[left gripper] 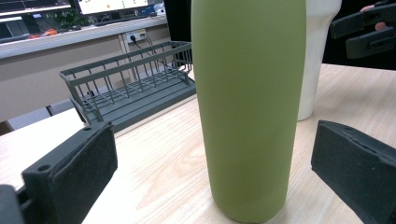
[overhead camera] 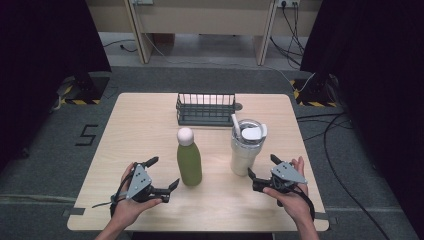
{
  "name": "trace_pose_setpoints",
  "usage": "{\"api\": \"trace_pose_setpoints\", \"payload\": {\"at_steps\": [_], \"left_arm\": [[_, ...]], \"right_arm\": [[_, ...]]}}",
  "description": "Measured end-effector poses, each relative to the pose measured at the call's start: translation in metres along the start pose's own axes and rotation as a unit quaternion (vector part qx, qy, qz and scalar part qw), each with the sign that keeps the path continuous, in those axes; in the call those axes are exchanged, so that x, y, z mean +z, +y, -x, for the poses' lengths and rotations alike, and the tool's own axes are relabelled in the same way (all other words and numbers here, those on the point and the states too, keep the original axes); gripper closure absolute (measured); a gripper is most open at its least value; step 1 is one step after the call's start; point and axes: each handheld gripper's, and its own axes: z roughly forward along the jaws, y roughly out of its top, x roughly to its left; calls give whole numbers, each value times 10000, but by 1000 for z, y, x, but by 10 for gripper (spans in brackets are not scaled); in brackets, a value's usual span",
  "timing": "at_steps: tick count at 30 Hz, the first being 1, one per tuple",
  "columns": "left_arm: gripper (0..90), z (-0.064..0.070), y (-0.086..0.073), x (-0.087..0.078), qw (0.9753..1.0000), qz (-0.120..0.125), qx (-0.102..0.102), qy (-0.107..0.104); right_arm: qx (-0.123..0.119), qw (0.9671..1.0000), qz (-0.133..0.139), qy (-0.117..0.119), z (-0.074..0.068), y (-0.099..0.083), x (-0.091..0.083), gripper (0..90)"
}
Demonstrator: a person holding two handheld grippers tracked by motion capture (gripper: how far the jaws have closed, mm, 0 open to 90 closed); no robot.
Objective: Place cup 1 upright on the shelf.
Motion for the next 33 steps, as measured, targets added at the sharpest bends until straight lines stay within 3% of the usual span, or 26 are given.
{"api": "trace_pose_setpoints", "payload": {"at_steps": [6, 12, 33], "left_arm": [[0, 3, -3, 4, 10000, -72, -9, -51], [0, 4, -5, 4, 9999, -92, -64, -52], [0, 3, -6, 4, 9999, -103, -97, -81]], "right_arm": [[-38, 9999, 122, 2, -2, 6, 1, 5], [-66, 9999, 147, -34, -6, 12, 6, 2], [91, 9998, 126, 121, -14, 25, 49, 26]]}}
